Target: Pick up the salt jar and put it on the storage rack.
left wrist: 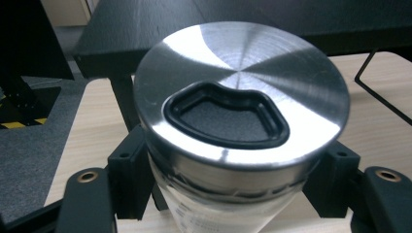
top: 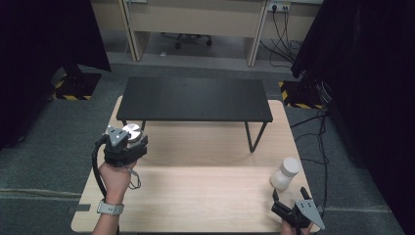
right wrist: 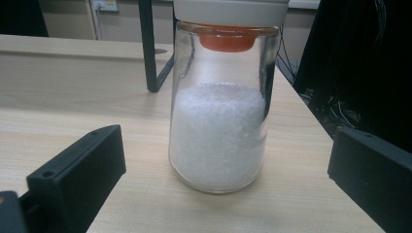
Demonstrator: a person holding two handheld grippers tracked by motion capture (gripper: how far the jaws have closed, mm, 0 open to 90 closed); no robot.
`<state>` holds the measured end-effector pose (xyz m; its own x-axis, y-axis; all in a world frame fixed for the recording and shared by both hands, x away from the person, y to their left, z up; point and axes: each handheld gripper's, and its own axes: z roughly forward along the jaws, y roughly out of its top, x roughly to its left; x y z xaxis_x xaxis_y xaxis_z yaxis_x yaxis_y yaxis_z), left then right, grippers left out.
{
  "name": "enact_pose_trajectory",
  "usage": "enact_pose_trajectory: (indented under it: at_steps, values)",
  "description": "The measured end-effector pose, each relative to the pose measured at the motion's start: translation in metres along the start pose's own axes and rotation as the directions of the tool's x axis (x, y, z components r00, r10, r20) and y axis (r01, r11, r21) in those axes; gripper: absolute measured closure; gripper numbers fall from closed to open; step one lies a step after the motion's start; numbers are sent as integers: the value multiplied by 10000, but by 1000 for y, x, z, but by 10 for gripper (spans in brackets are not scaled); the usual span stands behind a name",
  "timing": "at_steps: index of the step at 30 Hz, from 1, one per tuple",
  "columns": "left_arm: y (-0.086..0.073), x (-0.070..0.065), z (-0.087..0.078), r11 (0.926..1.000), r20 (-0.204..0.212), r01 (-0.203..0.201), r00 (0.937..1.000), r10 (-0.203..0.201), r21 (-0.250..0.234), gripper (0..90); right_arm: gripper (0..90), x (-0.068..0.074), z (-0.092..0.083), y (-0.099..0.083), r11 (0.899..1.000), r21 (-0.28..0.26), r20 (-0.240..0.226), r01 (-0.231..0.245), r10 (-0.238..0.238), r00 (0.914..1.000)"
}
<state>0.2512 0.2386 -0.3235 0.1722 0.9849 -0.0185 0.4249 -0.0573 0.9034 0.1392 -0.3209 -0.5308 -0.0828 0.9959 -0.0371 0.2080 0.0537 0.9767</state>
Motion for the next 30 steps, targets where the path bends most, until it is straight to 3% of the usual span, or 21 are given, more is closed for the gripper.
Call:
enact_pose_trajectory:
  at_steps: [13, 30]
  values:
    - [32, -7, -6, 9992, -159, -398, 9991, 397, -74, 311, 4, -1, -1, -1, 10000, -69, -34, -64, 64, 10000]
    - [64, -7, -2, 9990, 7, -348, 9994, 349, -291, 311, 4, -2, -1, -1, 10000, -62, -127, -17, 16, 9999]
